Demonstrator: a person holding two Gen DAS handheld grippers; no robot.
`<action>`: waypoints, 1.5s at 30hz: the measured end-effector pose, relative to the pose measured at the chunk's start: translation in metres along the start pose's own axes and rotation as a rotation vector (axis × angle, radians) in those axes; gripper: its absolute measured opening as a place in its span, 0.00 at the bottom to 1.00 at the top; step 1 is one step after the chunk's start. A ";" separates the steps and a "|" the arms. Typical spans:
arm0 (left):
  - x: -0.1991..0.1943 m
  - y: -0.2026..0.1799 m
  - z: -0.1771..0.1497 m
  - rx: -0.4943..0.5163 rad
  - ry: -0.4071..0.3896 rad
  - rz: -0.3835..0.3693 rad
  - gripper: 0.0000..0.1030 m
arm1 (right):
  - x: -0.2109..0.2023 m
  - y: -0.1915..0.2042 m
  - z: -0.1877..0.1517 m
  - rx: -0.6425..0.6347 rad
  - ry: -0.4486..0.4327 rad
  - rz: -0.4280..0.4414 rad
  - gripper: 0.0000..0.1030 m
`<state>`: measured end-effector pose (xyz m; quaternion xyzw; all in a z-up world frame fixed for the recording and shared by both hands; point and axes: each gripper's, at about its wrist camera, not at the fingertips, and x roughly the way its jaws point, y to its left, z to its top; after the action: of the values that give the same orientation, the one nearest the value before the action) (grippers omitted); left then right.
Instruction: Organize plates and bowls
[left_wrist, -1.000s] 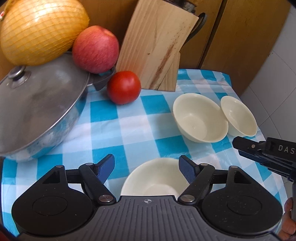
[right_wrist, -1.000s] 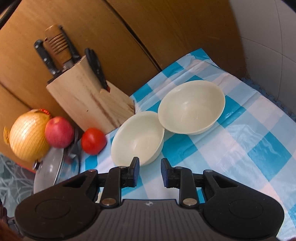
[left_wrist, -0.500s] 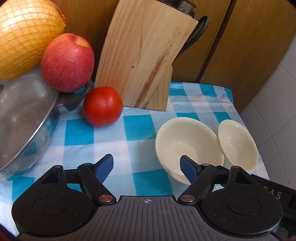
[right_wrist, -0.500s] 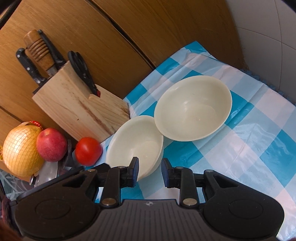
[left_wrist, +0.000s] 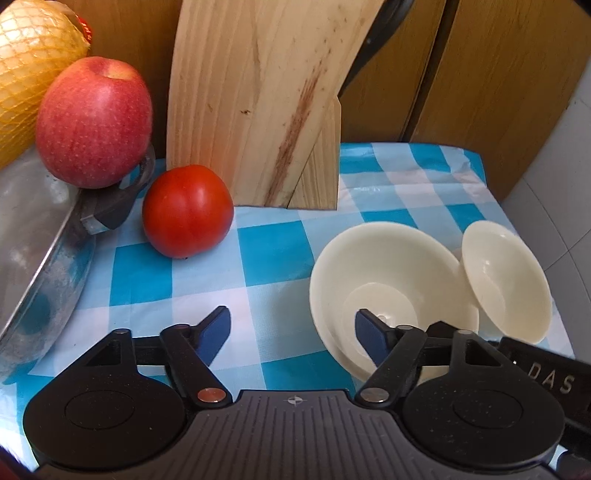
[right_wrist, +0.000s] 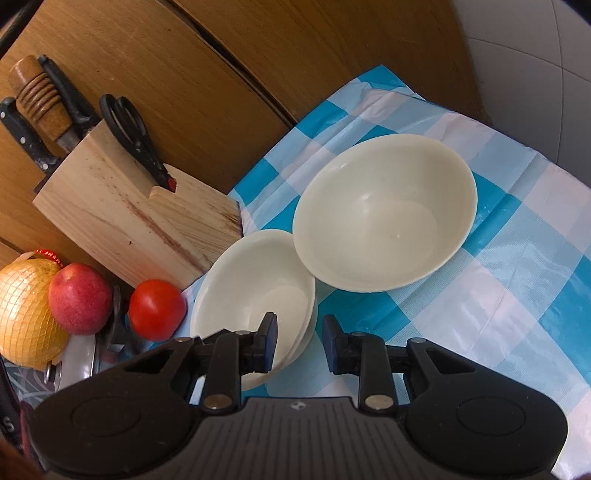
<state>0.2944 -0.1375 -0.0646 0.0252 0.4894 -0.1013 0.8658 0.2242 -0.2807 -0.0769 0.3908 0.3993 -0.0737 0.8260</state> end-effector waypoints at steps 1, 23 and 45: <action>0.002 0.000 0.000 0.002 0.005 0.000 0.75 | 0.001 0.000 0.001 0.001 -0.003 -0.002 0.25; 0.014 -0.010 -0.001 0.094 0.034 0.011 0.43 | 0.018 0.008 -0.003 -0.048 0.032 -0.014 0.14; -0.032 -0.015 -0.007 0.112 -0.027 0.050 0.34 | -0.016 0.023 -0.012 -0.099 0.009 0.051 0.12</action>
<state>0.2694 -0.1464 -0.0405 0.0843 0.4704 -0.1071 0.8719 0.2167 -0.2598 -0.0567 0.3600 0.3963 -0.0311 0.8441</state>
